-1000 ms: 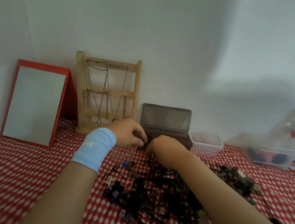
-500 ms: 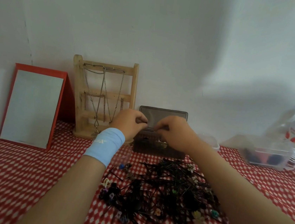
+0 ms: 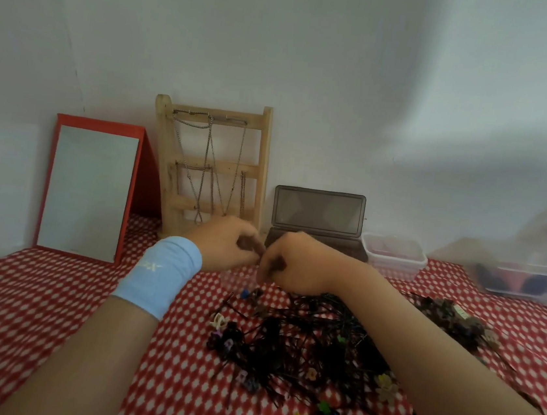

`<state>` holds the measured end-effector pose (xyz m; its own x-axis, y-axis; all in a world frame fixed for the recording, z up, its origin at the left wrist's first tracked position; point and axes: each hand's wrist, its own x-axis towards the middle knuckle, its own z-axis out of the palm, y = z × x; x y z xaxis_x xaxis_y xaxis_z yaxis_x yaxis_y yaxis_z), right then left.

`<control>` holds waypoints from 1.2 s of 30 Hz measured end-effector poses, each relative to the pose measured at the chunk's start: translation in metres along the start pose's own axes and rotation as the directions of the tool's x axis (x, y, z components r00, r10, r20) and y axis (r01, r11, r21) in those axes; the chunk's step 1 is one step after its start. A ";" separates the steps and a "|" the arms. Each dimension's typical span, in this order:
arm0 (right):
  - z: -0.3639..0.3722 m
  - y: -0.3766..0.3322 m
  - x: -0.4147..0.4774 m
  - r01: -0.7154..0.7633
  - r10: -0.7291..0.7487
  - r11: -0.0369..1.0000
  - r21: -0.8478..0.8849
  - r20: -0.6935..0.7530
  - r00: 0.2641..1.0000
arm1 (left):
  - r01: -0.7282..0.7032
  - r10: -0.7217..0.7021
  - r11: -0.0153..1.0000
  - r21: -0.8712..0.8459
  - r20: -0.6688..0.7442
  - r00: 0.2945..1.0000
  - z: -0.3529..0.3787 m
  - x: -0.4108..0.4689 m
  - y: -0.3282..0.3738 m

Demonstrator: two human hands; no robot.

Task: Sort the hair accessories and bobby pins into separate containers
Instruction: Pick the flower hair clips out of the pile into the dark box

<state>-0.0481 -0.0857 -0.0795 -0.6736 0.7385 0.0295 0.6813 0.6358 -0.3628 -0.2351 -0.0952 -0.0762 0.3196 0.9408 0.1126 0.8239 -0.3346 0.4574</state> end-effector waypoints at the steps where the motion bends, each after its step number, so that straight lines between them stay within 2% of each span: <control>1: 0.003 -0.003 0.001 0.017 -0.017 1.000 0.000 0.020 1.000 | 0.029 -0.030 0.999 0.014 0.059 0.998 -0.002 -0.008 -0.003; 5: 0.015 -0.011 0.004 -0.021 0.029 0.995 -0.100 0.087 0.996 | 0.121 -0.136 0.990 0.074 0.252 0.958 -0.009 -0.035 -0.011; 9: 0.028 -0.012 0.006 -0.049 0.050 0.987 -0.150 0.002 0.999 | 0.157 -0.195 0.979 0.131 0.367 0.910 0.000 -0.048 -0.013; 12: 0.034 -0.008 0.003 -0.074 0.077 0.984 -0.165 0.013 0.997 | 0.155 -0.180 0.983 0.100 0.338 0.924 0.011 -0.053 -0.014; 18: 0.030 0.002 -0.005 -0.127 0.127 0.992 -0.003 -0.049 0.991 | 0.164 -0.146 0.983 -0.085 0.187 0.971 0.004 -0.057 -0.013; 24: 0.025 0.003 -0.012 -0.126 0.129 0.991 0.046 -0.056 0.990 | 0.171 -0.132 0.964 -0.204 0.192 0.972 0.005 -0.056 -0.005; 30: 0.026 0.004 -0.016 -0.122 0.122 0.993 0.002 0.003 0.993 | 0.124 -0.110 0.992 -0.032 0.290 0.951 0.014 -0.053 0.003; 36: 0.031 0.004 -0.018 -0.127 0.129 0.988 0.088 -0.020 0.991 | 0.082 -0.121 0.987 0.137 0.307 0.944 0.023 -0.050 0.008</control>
<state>-0.0423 -0.1033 -0.1101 -0.5740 0.8189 0.0005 0.7337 0.5146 -0.4438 -0.2333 -0.1461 -0.0983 0.3456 0.9122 -0.2203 0.9037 -0.2602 0.3402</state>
